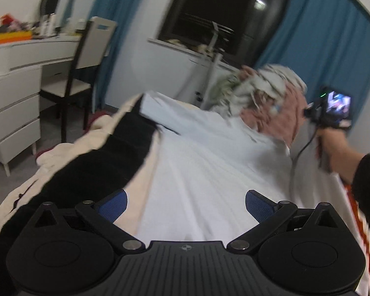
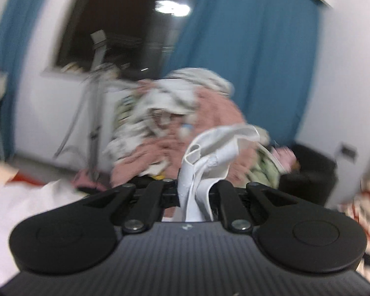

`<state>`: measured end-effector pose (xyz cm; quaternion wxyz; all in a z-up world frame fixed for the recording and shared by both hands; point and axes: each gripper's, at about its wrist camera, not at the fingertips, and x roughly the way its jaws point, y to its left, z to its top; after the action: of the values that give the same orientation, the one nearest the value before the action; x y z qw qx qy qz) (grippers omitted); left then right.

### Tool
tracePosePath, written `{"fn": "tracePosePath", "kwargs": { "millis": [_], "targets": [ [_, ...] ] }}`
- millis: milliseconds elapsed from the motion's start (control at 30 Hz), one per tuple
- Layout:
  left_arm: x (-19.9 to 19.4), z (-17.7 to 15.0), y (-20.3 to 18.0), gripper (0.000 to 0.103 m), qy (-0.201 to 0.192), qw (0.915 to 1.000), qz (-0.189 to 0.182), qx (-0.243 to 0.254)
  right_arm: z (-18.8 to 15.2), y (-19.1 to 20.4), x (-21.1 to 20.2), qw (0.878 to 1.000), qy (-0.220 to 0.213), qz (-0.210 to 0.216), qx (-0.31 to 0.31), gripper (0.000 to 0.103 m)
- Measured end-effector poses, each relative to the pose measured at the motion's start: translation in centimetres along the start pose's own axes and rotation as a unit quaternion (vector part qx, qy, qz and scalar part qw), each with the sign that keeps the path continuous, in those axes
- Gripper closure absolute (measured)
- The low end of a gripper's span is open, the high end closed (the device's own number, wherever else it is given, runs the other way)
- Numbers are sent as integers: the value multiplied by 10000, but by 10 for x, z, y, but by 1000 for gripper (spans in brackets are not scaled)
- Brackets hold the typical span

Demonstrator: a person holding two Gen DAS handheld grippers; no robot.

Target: Fold clothes

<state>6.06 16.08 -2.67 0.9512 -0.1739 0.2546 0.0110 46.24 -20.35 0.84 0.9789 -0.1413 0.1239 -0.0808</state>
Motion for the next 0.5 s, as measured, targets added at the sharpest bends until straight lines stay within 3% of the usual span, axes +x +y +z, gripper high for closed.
{"fn": "tracePosePath", "kwargs": {
  "millis": [133,233,300,333,367,500],
  "targets": [
    [16,2,16,0,-277,9990,346,115,-13,85,17,9984,264,309,-395,93],
    [23,2,26,0,-589,9967,558,-5,-30,124,27,9959,386,658,-487,91],
    [31,4,33,0,-578,9966,576,-104,-36,137,28,9940,319,976,-381,56],
    [35,4,35,0,-510,9970,558,-149,-36,142,29,9928,315,1115,-299,16],
    [38,5,36,0,-433,9975,531,-194,-36,143,29,9917,302,1233,-192,0],
    [40,7,38,0,-383,9980,407,-300,-28,131,11,9884,210,1490,186,0]
  ]
}}
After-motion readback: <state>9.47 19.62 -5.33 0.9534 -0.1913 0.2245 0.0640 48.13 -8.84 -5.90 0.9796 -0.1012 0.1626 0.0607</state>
